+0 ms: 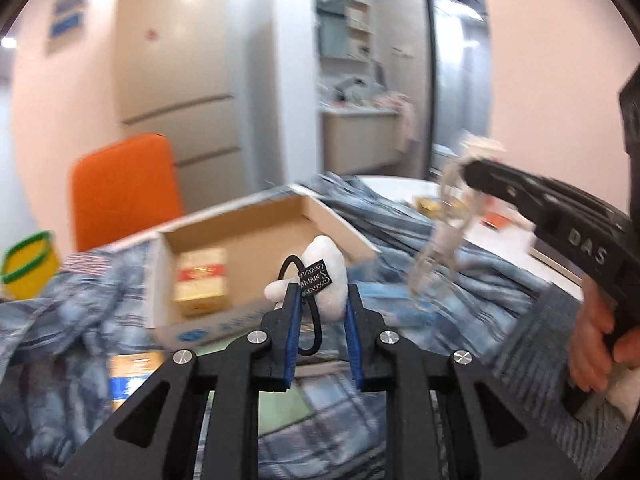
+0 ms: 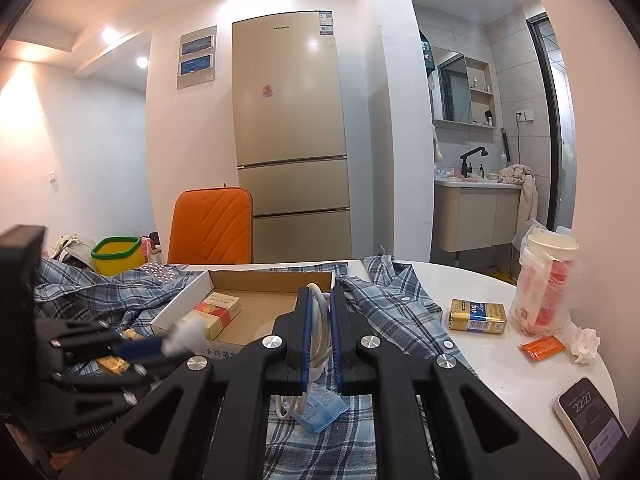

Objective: Organize soft objects
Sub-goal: 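Lower the cable into the box and open the right tool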

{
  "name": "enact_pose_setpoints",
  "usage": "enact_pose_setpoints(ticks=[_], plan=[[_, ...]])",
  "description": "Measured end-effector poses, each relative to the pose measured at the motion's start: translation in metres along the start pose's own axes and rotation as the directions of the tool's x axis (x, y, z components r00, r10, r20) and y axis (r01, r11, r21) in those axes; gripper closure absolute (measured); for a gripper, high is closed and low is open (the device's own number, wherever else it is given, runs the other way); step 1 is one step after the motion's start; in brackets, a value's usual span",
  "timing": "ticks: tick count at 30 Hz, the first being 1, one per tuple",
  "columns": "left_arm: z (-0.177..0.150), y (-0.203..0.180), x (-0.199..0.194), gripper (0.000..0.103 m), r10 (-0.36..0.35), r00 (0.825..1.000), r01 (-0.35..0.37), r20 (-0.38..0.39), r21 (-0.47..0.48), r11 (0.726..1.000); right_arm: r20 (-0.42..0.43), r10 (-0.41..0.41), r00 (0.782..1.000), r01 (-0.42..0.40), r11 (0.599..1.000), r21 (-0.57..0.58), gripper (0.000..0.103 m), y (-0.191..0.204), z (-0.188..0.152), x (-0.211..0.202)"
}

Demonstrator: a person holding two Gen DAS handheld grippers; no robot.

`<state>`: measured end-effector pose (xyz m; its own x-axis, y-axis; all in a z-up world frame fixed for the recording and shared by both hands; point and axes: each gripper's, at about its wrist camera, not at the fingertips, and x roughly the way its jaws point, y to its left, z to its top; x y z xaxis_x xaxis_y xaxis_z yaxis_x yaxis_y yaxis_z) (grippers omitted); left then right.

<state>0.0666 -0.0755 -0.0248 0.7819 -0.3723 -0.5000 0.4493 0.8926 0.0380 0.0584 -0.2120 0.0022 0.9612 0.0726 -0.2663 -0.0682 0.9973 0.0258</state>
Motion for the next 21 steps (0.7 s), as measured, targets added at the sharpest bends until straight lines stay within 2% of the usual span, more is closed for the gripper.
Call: enact_pose_setpoints(ticks=[3,6,12,17,21], plan=[[0.001,0.009,-0.013,0.084,0.048,0.997,-0.046,0.056,-0.035,0.998,-0.007,0.014,1.0,-0.014,1.0,0.007,0.094,-0.001,0.0,0.0],[0.001,0.015,-0.017,0.084,0.063,0.995,-0.058,0.082,-0.062,0.996,-0.012,0.02,1.0,-0.02,1.0,0.006,0.094,-0.001,0.0,0.0],[0.0,0.011,-0.027,0.084,0.102,0.986,-0.095,0.132,-0.058,0.994,0.002,0.013,1.0,-0.013,1.0,-0.002,0.094,0.002,0.0,-0.003],[0.004,0.012,-0.047,0.084,0.164,0.96,-0.151,0.227,-0.072,0.986,0.041,0.012,0.999,-0.011,0.999,-0.031,0.094,0.011,0.006,-0.011],[0.013,0.014,-0.058,0.084,0.2,0.934,-0.183,0.295,-0.086,0.979,0.041,0.031,0.999,-0.03,0.999,-0.02,0.093,0.016,0.023,-0.01]])
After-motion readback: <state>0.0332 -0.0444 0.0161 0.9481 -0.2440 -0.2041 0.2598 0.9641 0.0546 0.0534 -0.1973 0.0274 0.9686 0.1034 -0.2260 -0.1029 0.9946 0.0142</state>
